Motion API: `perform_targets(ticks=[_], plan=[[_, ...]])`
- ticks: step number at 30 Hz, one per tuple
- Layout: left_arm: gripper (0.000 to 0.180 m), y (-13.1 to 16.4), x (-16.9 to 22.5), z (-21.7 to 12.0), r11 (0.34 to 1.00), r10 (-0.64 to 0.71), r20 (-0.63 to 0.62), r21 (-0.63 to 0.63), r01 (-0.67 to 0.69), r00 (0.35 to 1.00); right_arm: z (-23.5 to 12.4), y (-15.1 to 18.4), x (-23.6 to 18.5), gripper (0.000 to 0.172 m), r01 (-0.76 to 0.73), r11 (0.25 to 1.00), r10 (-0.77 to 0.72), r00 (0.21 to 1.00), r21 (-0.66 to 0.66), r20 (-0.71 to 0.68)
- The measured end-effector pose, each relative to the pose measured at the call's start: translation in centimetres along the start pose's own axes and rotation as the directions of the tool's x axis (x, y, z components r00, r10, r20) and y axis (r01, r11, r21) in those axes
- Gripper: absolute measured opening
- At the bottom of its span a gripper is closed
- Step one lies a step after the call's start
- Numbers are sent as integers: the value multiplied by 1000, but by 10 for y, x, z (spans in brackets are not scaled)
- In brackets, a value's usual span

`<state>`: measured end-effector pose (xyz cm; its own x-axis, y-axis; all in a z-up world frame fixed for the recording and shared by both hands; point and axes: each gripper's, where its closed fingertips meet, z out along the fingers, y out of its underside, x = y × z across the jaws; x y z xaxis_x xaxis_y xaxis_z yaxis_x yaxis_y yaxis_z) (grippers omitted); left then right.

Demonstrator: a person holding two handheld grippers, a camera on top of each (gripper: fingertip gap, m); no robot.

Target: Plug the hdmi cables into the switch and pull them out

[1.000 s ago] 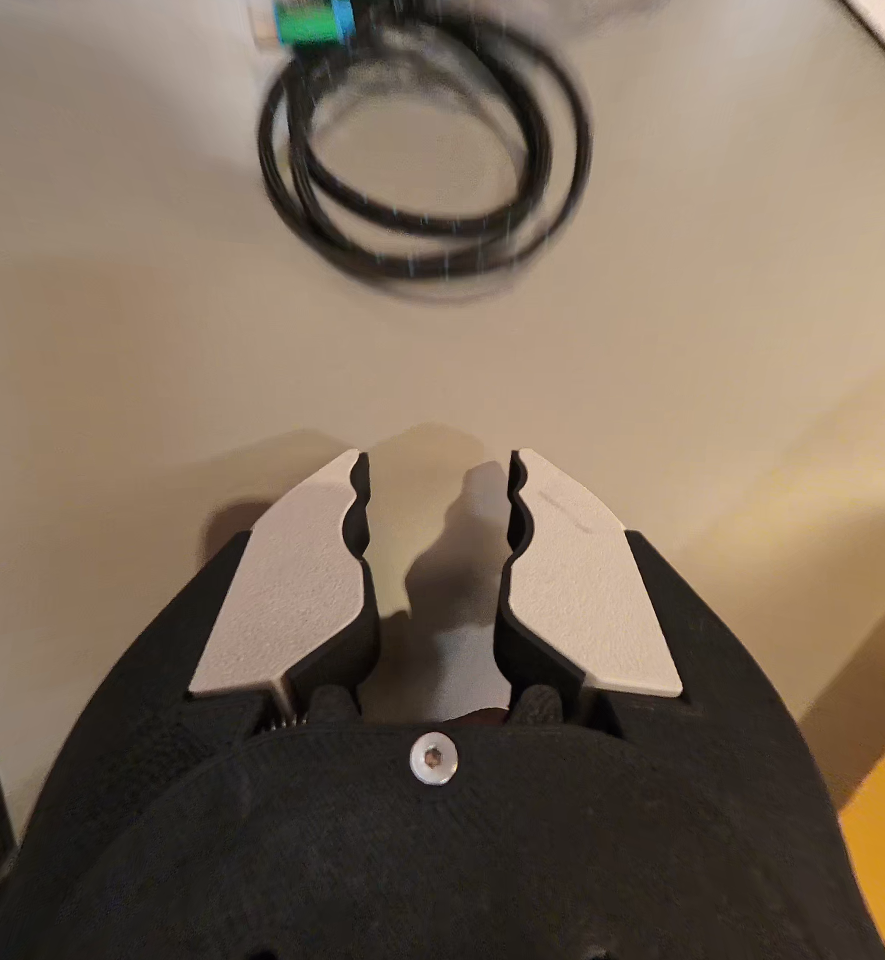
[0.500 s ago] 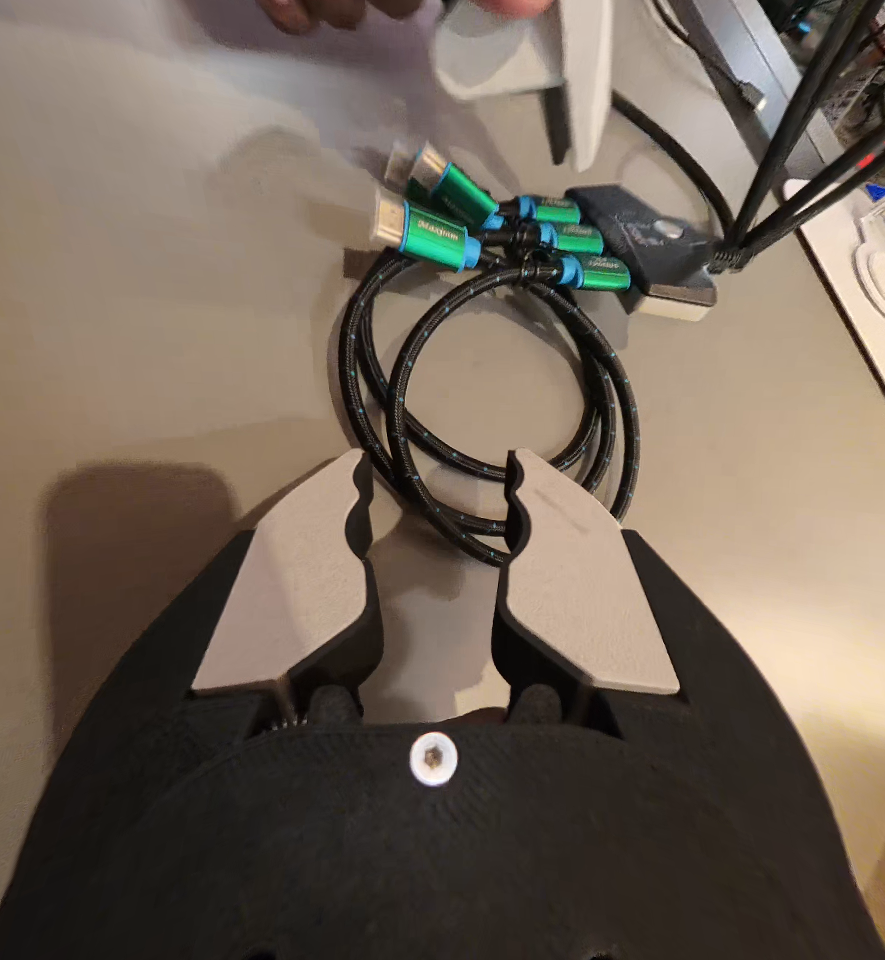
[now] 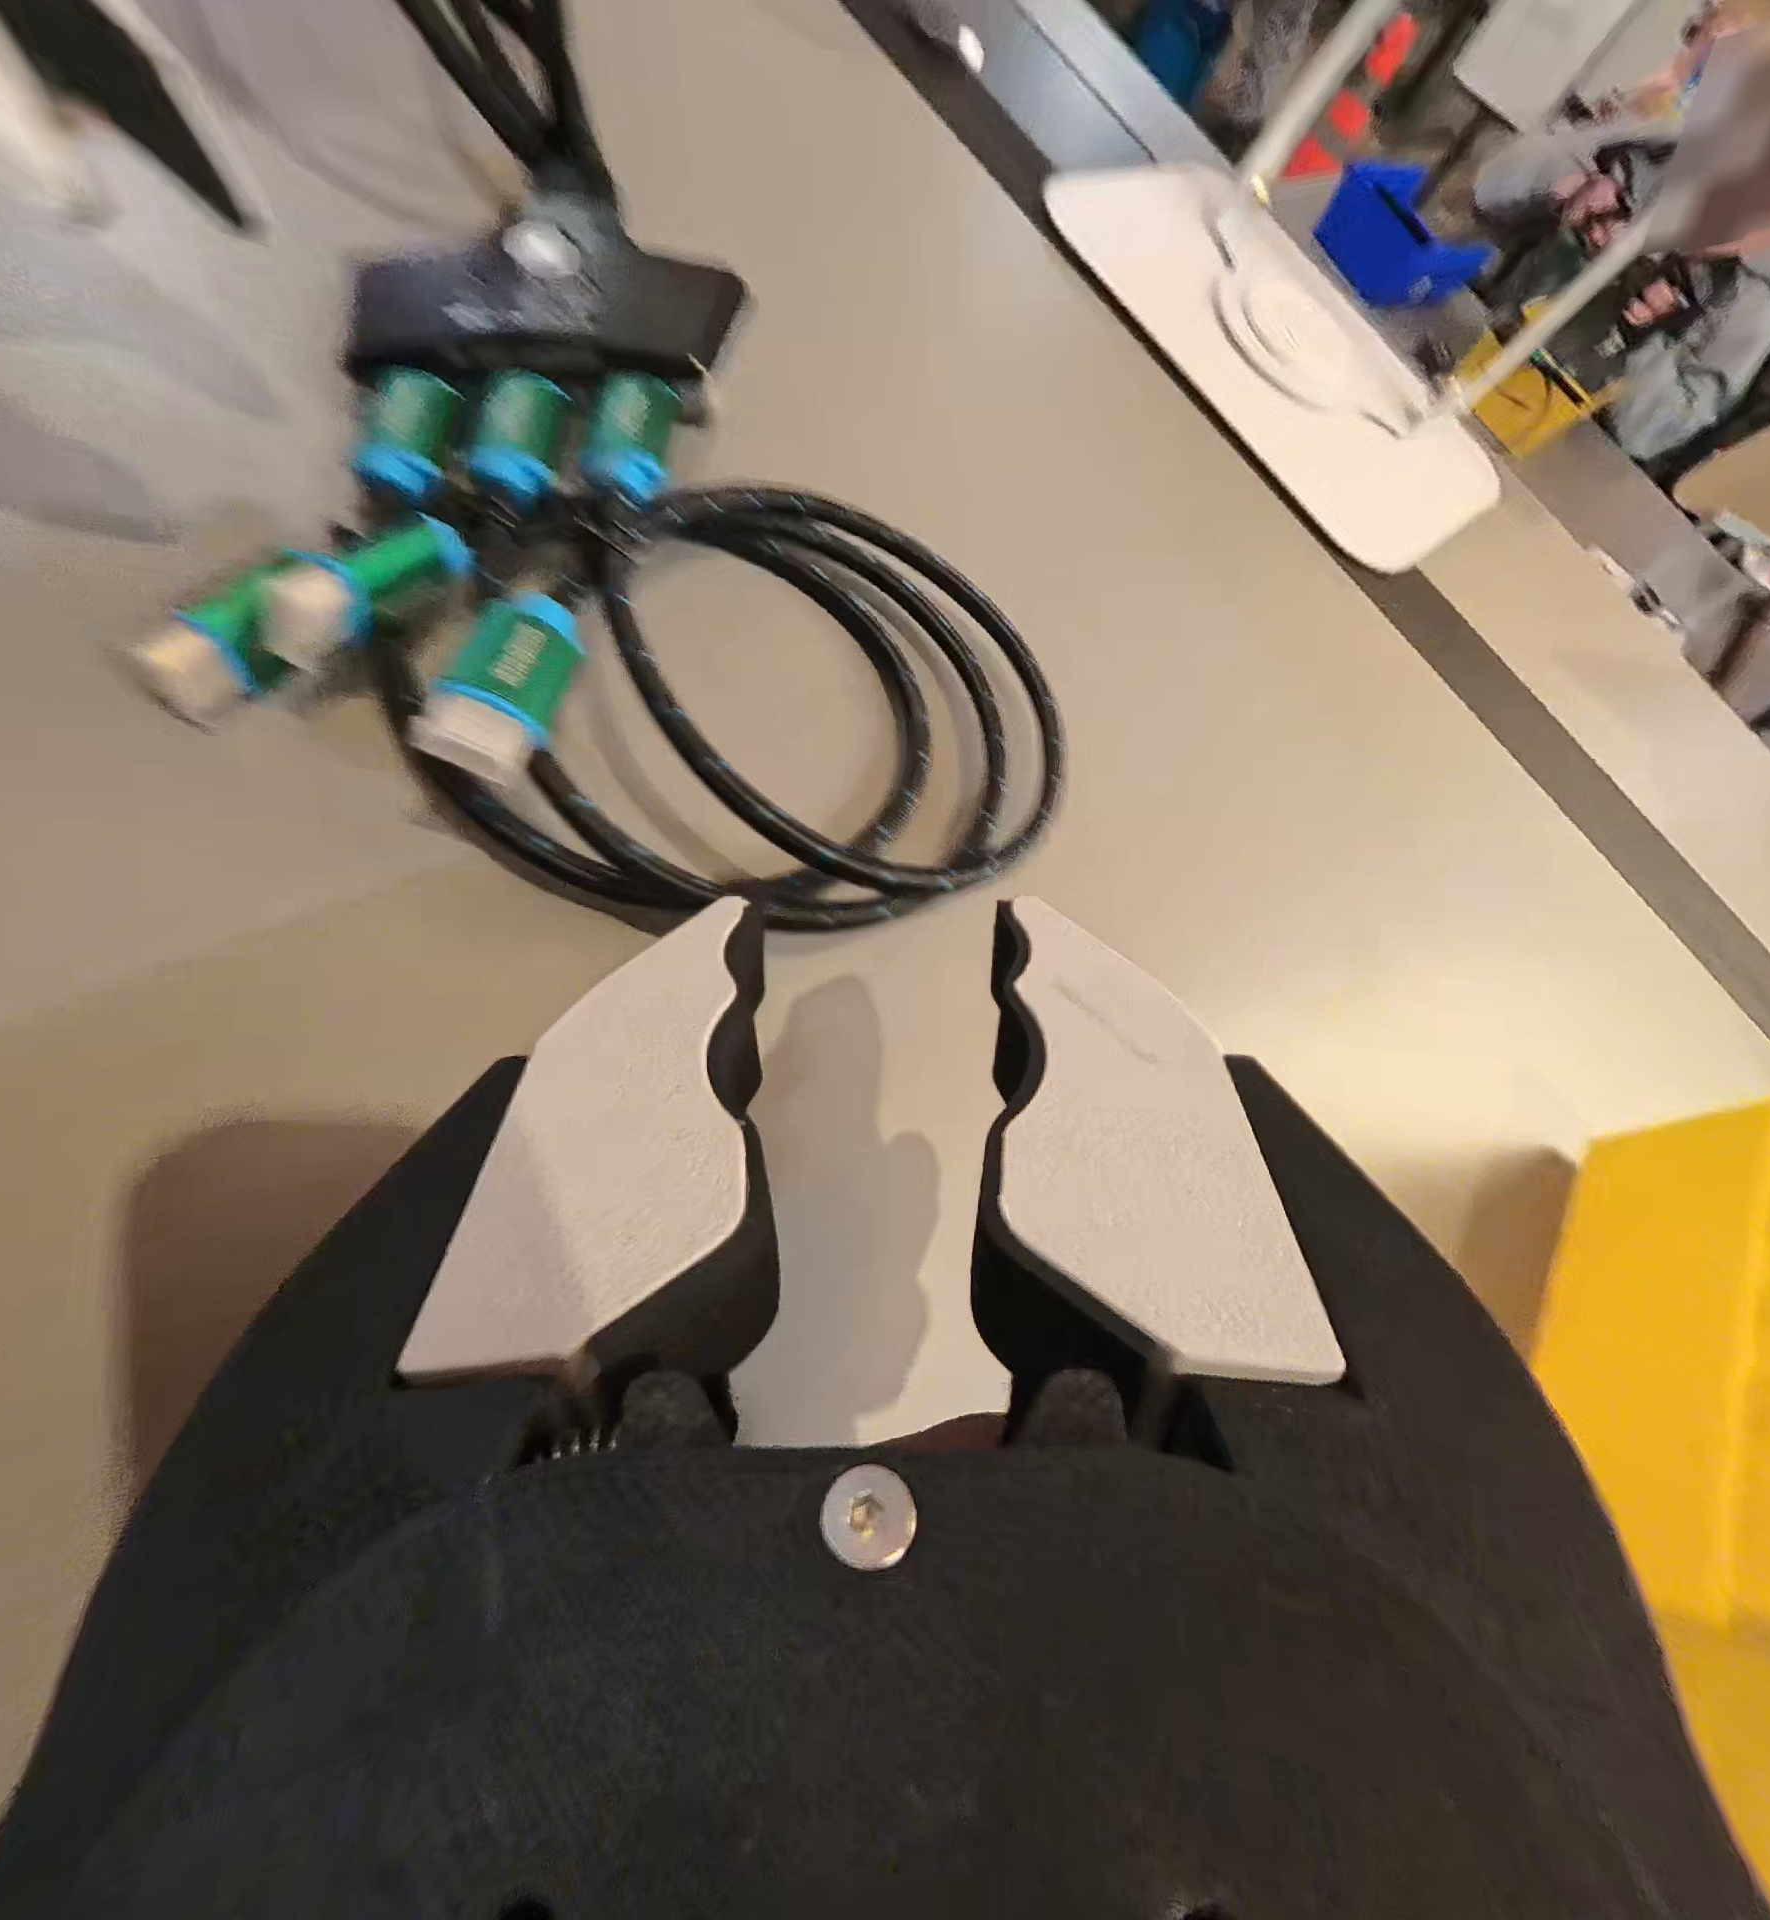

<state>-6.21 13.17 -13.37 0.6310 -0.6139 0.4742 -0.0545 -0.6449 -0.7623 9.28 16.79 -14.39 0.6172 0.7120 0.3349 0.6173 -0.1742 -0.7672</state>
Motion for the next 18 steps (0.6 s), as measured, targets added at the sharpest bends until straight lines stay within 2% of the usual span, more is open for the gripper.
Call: perform_targets(ticks=[3,5,7,9,12,14,18], plan=[[49,-14,-31,-17,995,68,100,62,-75,993,-5,-25,-42,39,24,995,-37,991,98,130],[49,-14,-52,-18,997,63,157,39,-70,986,-2,-34,-74,37,111,986,-134,972,125,195],[48,-12,-66,-12,1000,26,172,7,-28,985,6,-33,-99,35,226,968,-245,942,108,228],[48,-10,-72,-2,1000,-5,169,-13,8,986,17,-28,-109,34,286,956,-293,927,64,234],[43,-4,-67,11,997,15,162,-81,-2,987,32,-20,-105,27,253,967,-247,935,7,255],[47,-3,-59,17,995,42,164,-92,-28,986,39,-15,-86,25,224,974,-213,955,-33,205],[39,11,-24,29,981,85,26,-175,-79,996,42,5,-35,29,153,980,-139,984,-128,108]])
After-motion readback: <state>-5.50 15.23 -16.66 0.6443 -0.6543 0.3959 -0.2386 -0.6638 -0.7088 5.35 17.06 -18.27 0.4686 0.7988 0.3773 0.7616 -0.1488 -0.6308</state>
